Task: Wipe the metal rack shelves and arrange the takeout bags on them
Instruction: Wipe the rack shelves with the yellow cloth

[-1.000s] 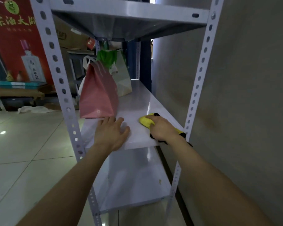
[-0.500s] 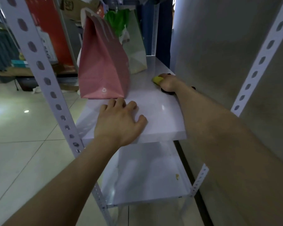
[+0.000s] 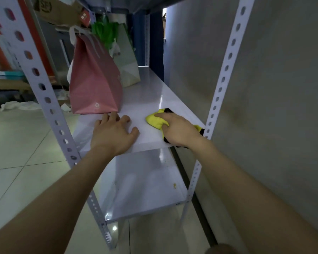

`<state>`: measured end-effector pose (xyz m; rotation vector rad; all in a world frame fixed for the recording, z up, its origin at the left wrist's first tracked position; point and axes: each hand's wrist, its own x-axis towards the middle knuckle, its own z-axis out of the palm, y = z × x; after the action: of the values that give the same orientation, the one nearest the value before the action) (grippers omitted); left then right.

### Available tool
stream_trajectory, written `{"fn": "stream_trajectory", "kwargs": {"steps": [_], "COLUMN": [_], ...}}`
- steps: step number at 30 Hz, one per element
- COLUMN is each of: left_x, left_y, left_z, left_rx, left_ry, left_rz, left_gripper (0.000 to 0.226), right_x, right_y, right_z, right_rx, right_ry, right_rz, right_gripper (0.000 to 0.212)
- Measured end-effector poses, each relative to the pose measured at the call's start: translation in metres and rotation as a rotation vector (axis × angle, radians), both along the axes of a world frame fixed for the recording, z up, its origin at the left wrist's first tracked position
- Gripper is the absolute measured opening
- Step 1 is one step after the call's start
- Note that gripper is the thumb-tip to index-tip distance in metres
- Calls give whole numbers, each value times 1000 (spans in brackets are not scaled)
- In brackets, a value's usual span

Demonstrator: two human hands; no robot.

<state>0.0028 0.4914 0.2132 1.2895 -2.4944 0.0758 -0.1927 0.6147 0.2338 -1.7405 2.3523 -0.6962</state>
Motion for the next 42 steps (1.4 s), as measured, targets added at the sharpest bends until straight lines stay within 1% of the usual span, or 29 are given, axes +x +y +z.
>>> {"fn": "stream_trajectory", "kwargs": {"steps": [3, 7, 9, 13, 16, 19, 23, 25, 28, 30, 33, 35, 37, 38, 40, 42], "left_x": [-1, 0, 0, 0, 0, 1, -2, -2, 6, 19, 57, 88, 113, 122, 138, 145], "left_y": [-3, -5, -5, -3, -4, -5, -7, -4, 10, 29, 64, 79, 89, 92, 95, 91], "left_z": [-4, -7, -6, -5, -3, -4, -7, -5, 2, 4, -6, -20, -36, -45, -60, -69], "left_rx": [-28, -68, -82, -95, -88, -90, -64, -39, -8, -45, -155, -212, -228, -216, -167, -67], "left_ry": [13, 26, 25, 22, 0, -12, 7, 65, 312, 448, 478, 468, 482, 501, 563, 706], "left_rz": [-5, -17, -23, -19, -20, -10, -12, -23, -84, -179, -328, -366, -325, -288, -169, 16], "left_gripper": [74, 73, 73, 74, 74, 76, 74, 64, 47, 38, 31, 30, 28, 22, 3, 16], "right_x": [-21, -68, -88, -111, -105, -89, -62, -46, -36, -33, -13, 10, 35, 45, 65, 86], "right_y": [-42, -131, -171, -202, -184, -143, -75, -51, -33, -33, -56, -80, -95, -96, -87, -69], "right_z": [11, 20, 24, 28, 29, 29, 13, 7, 7, 11, 20, 21, 18, 16, 8, 4], "right_rx": [35, 162, 197, 225, 263, 188, 107, 85, 102, 95, 91, 111, 109, 104, 77, 57], "right_ry": [-93, 1, 8, -5, 28, -12, -44, -33, -45, -60, -106, -95, -67, -76, -71, -73], "right_rz": [-25, -126, -191, -277, -259, -292, -227, -182, -160, -162, -143, -91, -78, -77, -53, -3], "right_gripper": [50, 56, 58, 67, 67, 64, 56, 55, 53, 53, 57, 55, 53, 53, 52, 56]}}
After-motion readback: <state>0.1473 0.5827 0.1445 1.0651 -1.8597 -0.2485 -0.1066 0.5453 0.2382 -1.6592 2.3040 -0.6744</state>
